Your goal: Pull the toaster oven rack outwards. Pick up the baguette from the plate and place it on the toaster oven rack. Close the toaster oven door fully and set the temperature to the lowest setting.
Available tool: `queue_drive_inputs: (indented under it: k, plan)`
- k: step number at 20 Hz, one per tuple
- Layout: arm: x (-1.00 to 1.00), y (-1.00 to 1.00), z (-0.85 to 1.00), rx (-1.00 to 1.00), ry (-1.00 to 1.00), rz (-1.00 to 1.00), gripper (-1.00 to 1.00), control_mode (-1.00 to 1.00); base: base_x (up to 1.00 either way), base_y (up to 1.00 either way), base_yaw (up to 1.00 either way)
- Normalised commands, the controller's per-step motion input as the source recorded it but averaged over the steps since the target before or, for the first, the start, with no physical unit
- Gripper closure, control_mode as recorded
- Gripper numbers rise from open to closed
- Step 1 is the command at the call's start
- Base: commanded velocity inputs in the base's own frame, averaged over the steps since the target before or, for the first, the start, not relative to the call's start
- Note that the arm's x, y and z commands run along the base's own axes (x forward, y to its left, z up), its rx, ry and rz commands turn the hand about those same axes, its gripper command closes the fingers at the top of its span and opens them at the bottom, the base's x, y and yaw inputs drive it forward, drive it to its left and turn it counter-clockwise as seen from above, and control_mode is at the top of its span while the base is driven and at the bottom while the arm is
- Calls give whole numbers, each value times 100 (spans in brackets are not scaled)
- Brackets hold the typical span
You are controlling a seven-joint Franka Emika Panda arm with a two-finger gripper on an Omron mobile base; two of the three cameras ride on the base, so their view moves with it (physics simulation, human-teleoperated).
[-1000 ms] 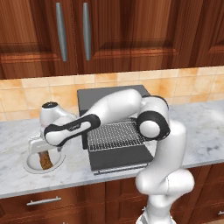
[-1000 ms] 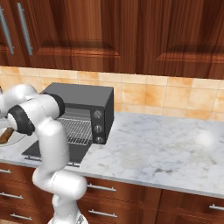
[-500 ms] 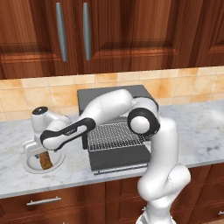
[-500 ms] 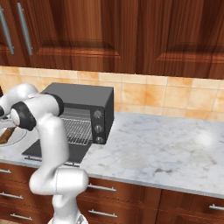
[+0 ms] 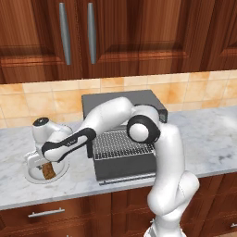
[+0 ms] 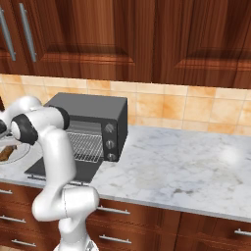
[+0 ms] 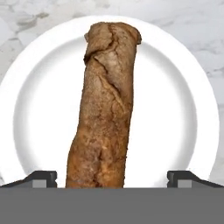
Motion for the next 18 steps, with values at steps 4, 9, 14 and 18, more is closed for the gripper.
queue_drive_inputs:
  k: [4,9,14,18]
  plan:
    - [22,6,-32,0,-2,0,-100,-100,0,0,0]
    - [23,19,-31,0,-2,0,-100,-100,0,0,0]
    - [21,24,-32,0,0,0,100,-100,0,0,0]
    - [4,10,-15,0,-6,0,100,-100,0,0,0]
